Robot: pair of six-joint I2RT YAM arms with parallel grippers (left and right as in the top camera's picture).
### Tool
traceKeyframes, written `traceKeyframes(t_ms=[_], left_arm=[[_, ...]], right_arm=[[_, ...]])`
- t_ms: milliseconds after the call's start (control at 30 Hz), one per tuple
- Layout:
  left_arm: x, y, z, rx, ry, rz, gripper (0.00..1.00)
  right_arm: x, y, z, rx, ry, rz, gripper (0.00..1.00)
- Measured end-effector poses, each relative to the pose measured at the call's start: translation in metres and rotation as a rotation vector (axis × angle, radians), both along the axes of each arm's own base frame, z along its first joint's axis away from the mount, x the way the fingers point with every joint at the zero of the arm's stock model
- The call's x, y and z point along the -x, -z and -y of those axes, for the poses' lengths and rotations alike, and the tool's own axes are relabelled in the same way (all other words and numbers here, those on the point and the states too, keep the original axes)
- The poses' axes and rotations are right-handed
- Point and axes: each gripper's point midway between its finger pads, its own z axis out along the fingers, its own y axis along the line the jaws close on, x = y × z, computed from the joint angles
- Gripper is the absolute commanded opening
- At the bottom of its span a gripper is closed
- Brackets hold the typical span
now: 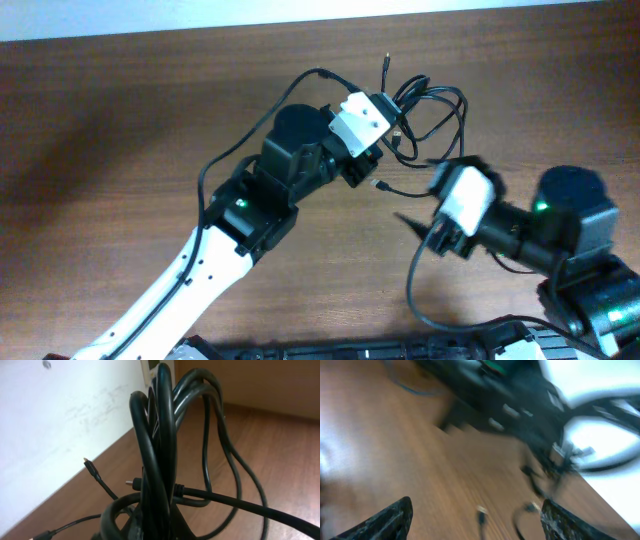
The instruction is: Untangle cables
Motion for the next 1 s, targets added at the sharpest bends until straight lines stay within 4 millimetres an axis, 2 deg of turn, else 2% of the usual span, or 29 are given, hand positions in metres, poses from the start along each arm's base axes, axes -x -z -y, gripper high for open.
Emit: traceKeyframes(t_ms=[33, 67, 133, 167, 233, 267, 300, 367, 400, 567, 600, 633, 700, 800, 833, 933, 1000], left_arm=[[0.005, 0.001, 0.007, 0.014, 0.010, -0.021, 0.00], [0.015, 0.001, 0.016, 0.023, 0.034, -0.030, 0.00], [0.027, 0.007, 0.025, 0.006, 0.066, -0.050, 0.00], [0.028, 0.009, 0.024, -0.002, 0.066, -0.059, 0.00], [0.028, 0.009, 0.024, -0.002, 0.066, -0.059, 0.00], [0.028, 0.010, 0.024, -0.003, 0.065, -0.060, 0.00], [0.027, 0.011, 0.023, -0.007, 0.059, -0.061, 0.00], [0.025, 0.013, 0.021, -0.024, 0.049, -0.052, 0.00], [0.023, 0.013, 0.019, -0.034, 0.036, -0.044, 0.00], [0.019, 0.018, 0.014, -0.061, -0.002, -0.041, 0.00], [0.021, 0.019, 0.015, -0.061, 0.013, -0.047, 0.00], [0.025, 0.019, 0.018, -0.054, 0.041, -0.054, 0.00], [0.035, 0.018, 0.024, -0.036, 0.110, -0.073, 0.00], [0.039, 0.017, 0.027, -0.028, 0.147, -0.079, 0.00], [0.033, 0.020, 0.022, -0.057, 0.109, -0.062, 0.00], [0.001, 0.039, -0.017, -0.218, -0.173, -0.018, 0.00], [-0.013, 0.050, -0.049, -0.364, -0.324, 0.025, 0.00]], right_arm=[[0.001, 0.003, -0.012, 0.026, -0.040, 0.010, 0.80], [-0.005, 0.007, -0.014, 0.056, -0.026, 0.015, 0.80], [-0.023, 0.018, -0.007, 0.130, 0.054, 0.021, 0.68], [-0.030, 0.016, -0.004, 0.143, 0.084, 0.040, 0.61], [-0.036, 0.017, 0.005, 0.170, 0.135, 0.052, 0.26], [-0.040, 0.017, 0.011, 0.190, 0.173, 0.059, 0.19], [-0.042, 0.018, 0.016, 0.207, 0.201, 0.066, 0.19], [-0.045, 0.019, 0.020, 0.216, 0.229, 0.063, 0.41], [-0.045, 0.019, 0.021, 0.225, 0.234, 0.067, 0.45], [-0.048, 0.016, 0.022, 0.222, 0.245, 0.081, 0.49], [-0.049, 0.013, 0.022, 0.216, 0.246, 0.090, 0.47], [-0.050, 0.010, 0.021, 0.209, 0.248, 0.102, 0.42], [-0.051, 0.007, 0.021, 0.201, 0.250, 0.114, 0.04], [-0.050, 0.007, 0.021, 0.196, 0.253, 0.112, 0.04], [-0.051, 0.008, 0.021, 0.183, 0.261, 0.095, 0.04], [-0.048, 0.005, 0.022, 0.130, 0.292, 0.062, 0.04], [-0.043, -0.006, 0.025, 0.079, 0.315, 0.076, 0.04]])
